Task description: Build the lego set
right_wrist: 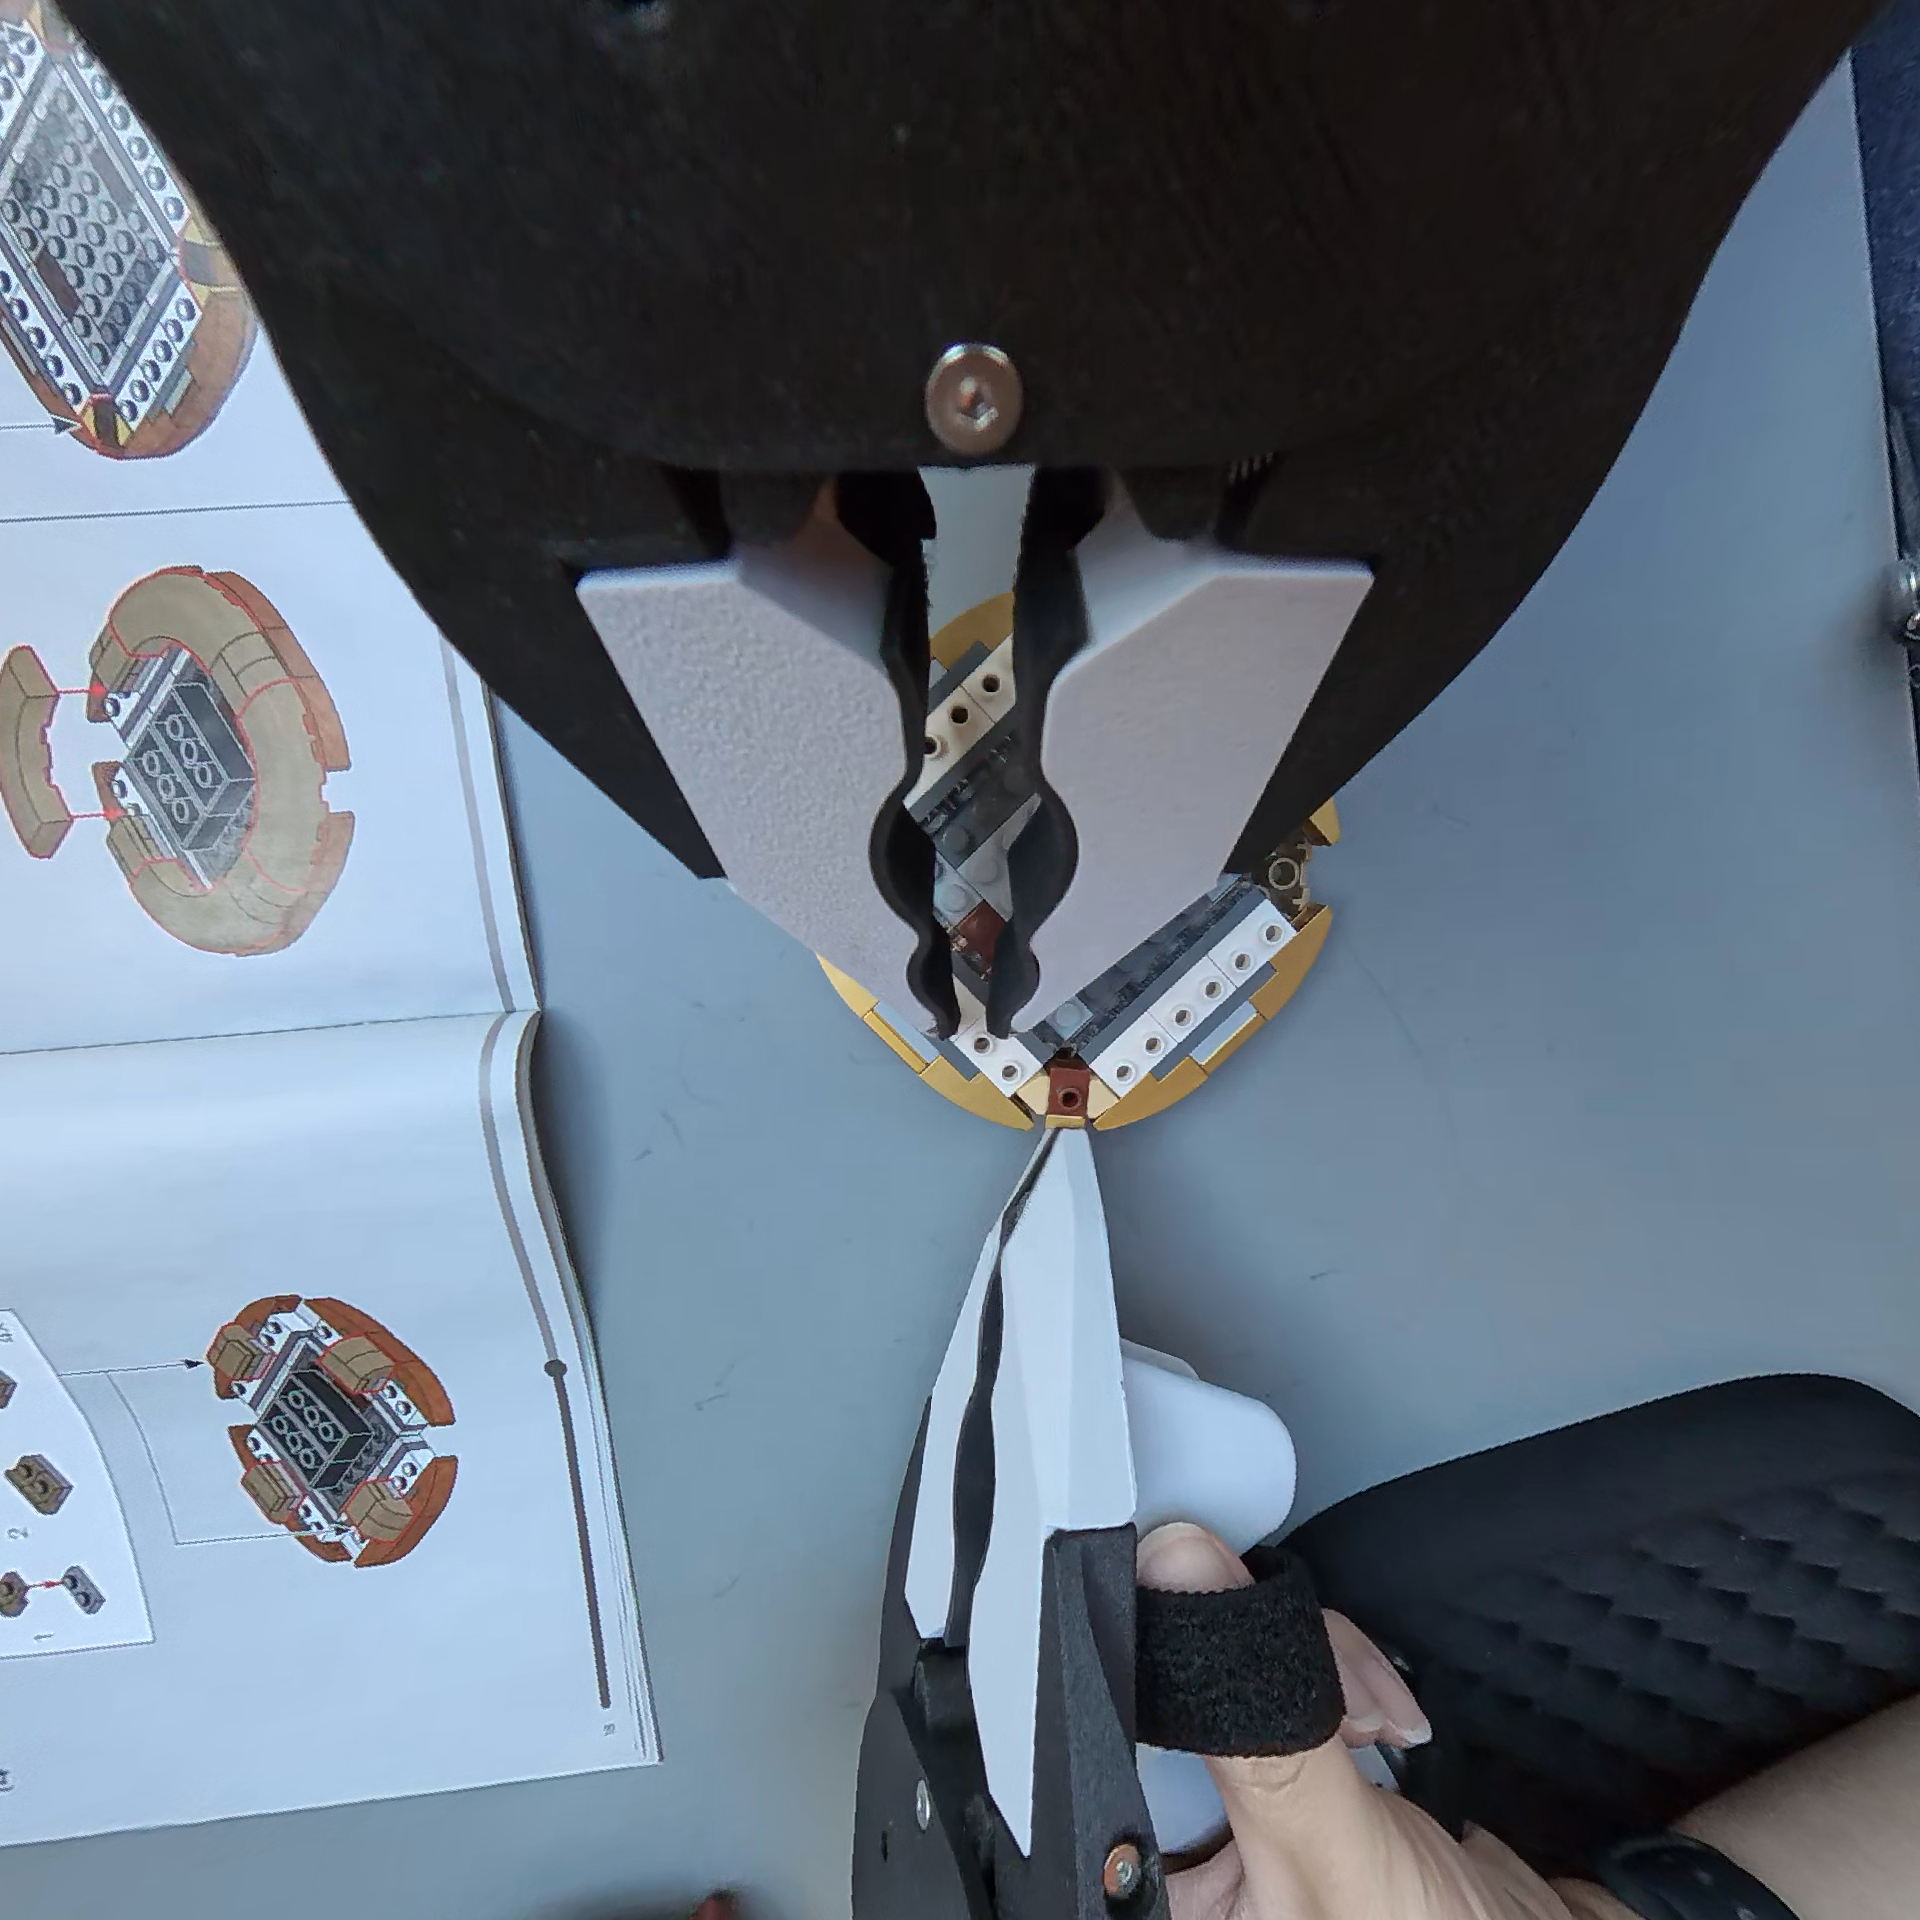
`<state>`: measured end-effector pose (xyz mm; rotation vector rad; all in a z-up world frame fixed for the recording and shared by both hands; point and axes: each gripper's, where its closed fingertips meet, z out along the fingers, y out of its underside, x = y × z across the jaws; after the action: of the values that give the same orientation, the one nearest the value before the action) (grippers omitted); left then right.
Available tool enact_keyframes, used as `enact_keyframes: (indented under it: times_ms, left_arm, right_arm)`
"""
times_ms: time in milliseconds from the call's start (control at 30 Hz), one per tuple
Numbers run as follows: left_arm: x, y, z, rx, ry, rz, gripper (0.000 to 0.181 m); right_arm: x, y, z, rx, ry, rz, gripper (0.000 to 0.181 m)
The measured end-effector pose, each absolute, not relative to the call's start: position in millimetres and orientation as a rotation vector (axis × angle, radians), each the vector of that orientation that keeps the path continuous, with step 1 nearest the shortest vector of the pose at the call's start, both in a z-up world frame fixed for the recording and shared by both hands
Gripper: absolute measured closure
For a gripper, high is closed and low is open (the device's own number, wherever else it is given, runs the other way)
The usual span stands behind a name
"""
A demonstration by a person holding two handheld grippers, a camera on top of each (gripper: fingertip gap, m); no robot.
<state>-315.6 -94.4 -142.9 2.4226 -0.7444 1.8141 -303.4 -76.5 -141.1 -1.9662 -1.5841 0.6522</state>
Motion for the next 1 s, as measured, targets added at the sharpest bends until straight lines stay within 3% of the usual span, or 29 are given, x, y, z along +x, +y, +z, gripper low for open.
enact_keyframes:
  times_ms: [67,1000]
  left_arm:
    - [-315.4,-94.1,-143.3,2.425,-0.739,1.812,0.174]
    - [-315.5,-97.4,-143.4,2.478,-0.838,1.783,0.174]
  right_arm:
    - [-302.8,-75.9,-141.3,-1.968,-1.583,0.65,0.176]
    - [-319.1,-91.3,-143.4,-1.861,-1.681,0.647,0.181]
